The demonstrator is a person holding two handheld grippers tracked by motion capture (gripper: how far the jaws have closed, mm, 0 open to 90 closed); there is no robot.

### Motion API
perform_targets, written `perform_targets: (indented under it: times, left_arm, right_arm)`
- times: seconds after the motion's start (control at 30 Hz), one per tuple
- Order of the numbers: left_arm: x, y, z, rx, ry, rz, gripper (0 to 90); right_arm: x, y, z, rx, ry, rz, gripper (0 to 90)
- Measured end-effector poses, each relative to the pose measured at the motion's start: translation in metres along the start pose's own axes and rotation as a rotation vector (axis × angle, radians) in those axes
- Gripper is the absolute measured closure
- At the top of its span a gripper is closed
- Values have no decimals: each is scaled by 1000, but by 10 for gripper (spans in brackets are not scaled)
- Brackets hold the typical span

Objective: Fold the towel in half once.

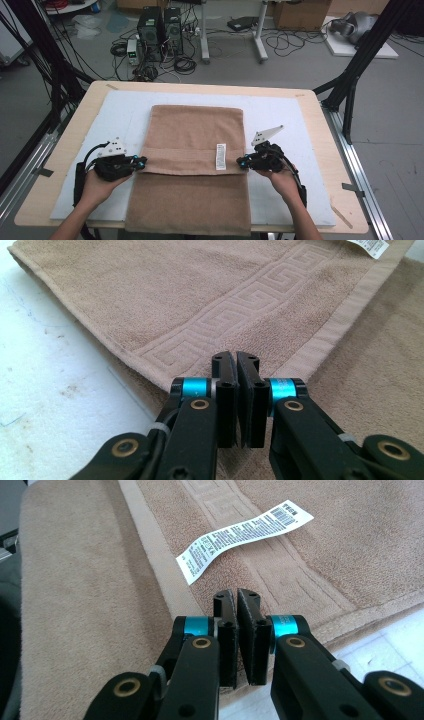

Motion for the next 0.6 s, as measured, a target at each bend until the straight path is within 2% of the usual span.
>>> perform_targets:
  times: [0.23, 0.6]
  left_arm:
    - [-8, -5, -6, -4, -9, -2, 865]
    - [-7, -18, -17, -15, 20, -13, 866]
  right_arm:
    - [-2, -2, 8, 14, -7, -5, 868]
    - [-4, -8, 22, 22, -31, -13, 868]
Point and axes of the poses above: each handheld gripper's, and its own axes: y roughly forward along the jaws, x roughly out of its top, z roughly to its left, the point moved 10 cm from there along y, roughly forward along the jaws, and after that the axes turned 4 degrees about x, right-handed, at the moved point
